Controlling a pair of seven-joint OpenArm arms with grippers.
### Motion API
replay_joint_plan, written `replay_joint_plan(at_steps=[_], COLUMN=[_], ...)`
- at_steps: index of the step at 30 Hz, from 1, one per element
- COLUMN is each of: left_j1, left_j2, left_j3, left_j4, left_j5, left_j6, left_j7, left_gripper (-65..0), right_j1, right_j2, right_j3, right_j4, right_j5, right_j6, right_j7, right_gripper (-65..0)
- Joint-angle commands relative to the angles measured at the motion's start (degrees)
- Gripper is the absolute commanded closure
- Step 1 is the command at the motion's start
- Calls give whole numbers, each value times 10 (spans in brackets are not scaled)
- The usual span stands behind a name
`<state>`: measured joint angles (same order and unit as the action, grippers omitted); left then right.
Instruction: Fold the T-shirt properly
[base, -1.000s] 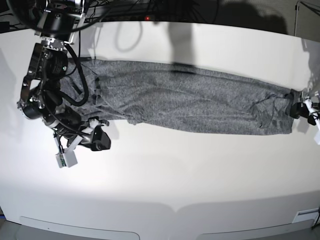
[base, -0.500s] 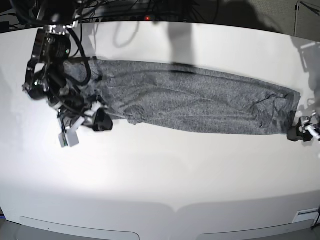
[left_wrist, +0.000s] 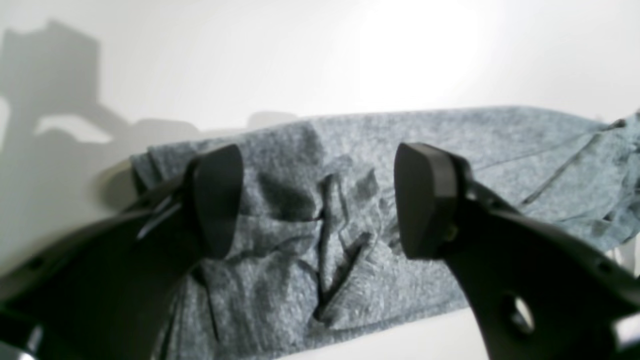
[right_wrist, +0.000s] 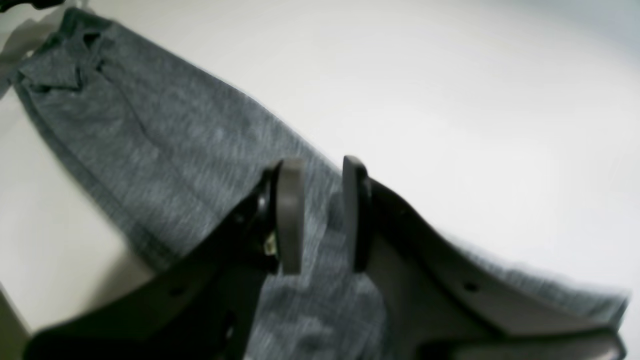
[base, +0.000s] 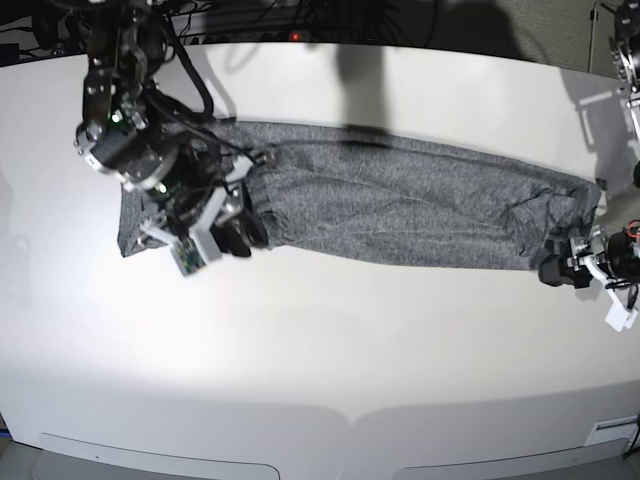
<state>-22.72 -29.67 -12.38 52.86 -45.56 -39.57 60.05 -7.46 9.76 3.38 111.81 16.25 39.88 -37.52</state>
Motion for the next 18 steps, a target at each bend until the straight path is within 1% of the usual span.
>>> replay_joint_plan(at_steps=[1,3,6,8,10,11,12,14,15,16,17,18], left_j1=[-14,-14,-12,-12,-12,-12,-12,-12,-12,-12,-12,-12], left_j2=[-12,-10,-10,-10,-10,-10,-10,-10,-10,-10,-10,-10], left_j3=[-3,-3,-3,-3,-3,-3,-3,-3,-3,-3,-3,-3], left_j4=[9,9,9,9,9,9,9,9,9,9,9,9], left_j5=[-10,-10,-10,-10,-10,-11,-10,-11,-10,-10,-10,-10], left_j6=[-4,-4,-4,-4,-4,-4,-4,-4,-4,-4,-4,-4], left_j7=[-9,-9,5,9,8,7,3,-1,-1,0,0,0], left_gripper=[-450,-451,-451,-451,-451,-451,-451,-451,-451,-451,-451,-451], right_j1=[21,42,53,60,74,83,91,98,98,95,90,82], right_j2=[3,3,2,2,2,2,2,2,1,-4,-12,-22], right_j3=[-12,-32,-42,-42,-42,-42,-42,-42,-42,-42,-42,-42], right_j4=[8,8,8,8,8,8,8,7,7,6,5,2], right_j5=[3,14,100,143,155,149,128,47,9,-18,-38,-52], right_j6=[1,1,1,1,1,1,1,0,-41,-74,-87,-87], right_j7=[8,-19,-54,-56,-53,-51,-37,36,67,80,85,92], right_gripper=[-141,-141,-141,-141,-141,-141,-141,-141,-141,-141,-141,-141])
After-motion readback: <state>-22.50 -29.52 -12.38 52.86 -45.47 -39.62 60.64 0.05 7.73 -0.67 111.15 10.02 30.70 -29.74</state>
